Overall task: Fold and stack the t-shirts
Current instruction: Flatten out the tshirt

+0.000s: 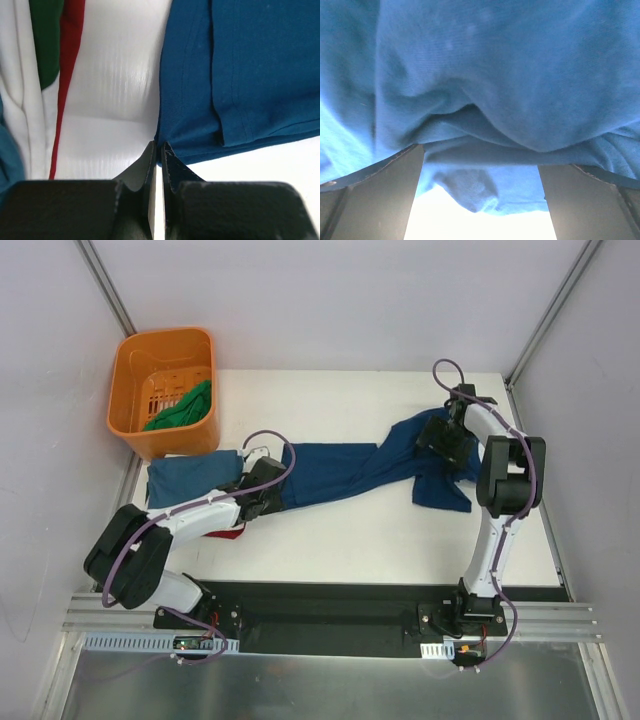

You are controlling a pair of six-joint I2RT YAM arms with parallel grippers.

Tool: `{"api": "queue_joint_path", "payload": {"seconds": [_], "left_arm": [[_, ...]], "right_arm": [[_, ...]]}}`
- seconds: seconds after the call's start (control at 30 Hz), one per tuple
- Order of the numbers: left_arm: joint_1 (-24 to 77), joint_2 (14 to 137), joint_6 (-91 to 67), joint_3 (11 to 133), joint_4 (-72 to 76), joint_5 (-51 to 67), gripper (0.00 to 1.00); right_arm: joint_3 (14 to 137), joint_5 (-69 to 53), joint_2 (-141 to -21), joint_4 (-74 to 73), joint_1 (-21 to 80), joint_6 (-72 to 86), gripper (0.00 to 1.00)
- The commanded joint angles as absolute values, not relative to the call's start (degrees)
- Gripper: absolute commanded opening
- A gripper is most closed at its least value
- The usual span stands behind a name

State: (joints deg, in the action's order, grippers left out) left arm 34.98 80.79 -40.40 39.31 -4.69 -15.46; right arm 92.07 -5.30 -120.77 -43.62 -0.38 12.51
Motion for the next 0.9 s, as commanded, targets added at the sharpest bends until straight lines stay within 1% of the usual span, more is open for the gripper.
{"api": "queue_joint_path", "payload": {"seconds": [0.0, 0.07, 0.13, 0.17, 0.27, 0.33, 0.37, 0.4, 0.47, 0.53, 0.63, 0.8, 0.87], "left_arm": [[33.49, 83.05, -37.44, 43.67, -3.87, -16.88, 0.00], [33.22, 83.23, -37.70, 44.12, -3.69, -15.65, 0.00], [33.22, 82.27, -37.97, 44.03, -3.69, -14.33, 0.00], [33.22, 81.74, -38.14, 43.69, -3.60, -13.02, 0.00], [33.22, 79.55, -39.81, 41.75, -3.69, -12.39, 0.00], [33.22, 77.53, -40.60, 39.65, -3.60, -11.87, 0.00], [33.22, 76.65, -41.13, 38.77, -3.69, -11.60, 0.00], [33.22, 74.90, -41.57, 37.19, -3.60, -10.73, 0.00], [33.22, 72.96, -42.53, 35.52, -3.69, -10.46, 0.00], [33.22, 70.50, -42.71, 33.49, -3.69, -10.28, 0.00], [33.22, 67.94, -42.89, 31.64, -3.60, -10.37, 0.00], [33.22, 67.23, -43.24, 31.64, -3.52, -10.11, 0.00], [33.22, 67.76, -43.16, 32.34, -3.34, -9.49, 0.00]], "right_arm": [[96.24, -7.21, -122.62, -38.59, -0.17, 9.85, 0.96], [93.71, -5.72, -119.55, -37.28, 0.87, 8.45, 0.96], [89.67, -2.74, -112.18, -36.22, 1.32, 7.65, 0.96], [84.78, -1.85, -109.19, -35.08, 1.58, 7.65, 0.96], [77.20, 2.87, -94.37, -34.80, 1.58, 8.87, 0.96], [69.90, 7.35, -88.80, -35.77, 1.41, 10.54, 0.96], [67.70, 8.25, -83.90, -36.99, 0.97, 11.24, 0.96], [63.24, 8.87, -81.76, -37.61, 0.62, 12.73, 0.96], [59.43, 8.44, -76.32, -38.84, -1.04, 13.09, 0.96], [54.61, 7.56, -74.01, -38.93, -1.93, 12.14, 0.96], [52.12, 9.66, -73.03, -40.51, -3.25, 10.73, 0.96], [52.29, 12.74, -79.70, -37.35, -4.83, 8.96, 0.99], [54.04, 12.48, -84.34, -37.53, -5.45, 9.31, 0.95]]}}
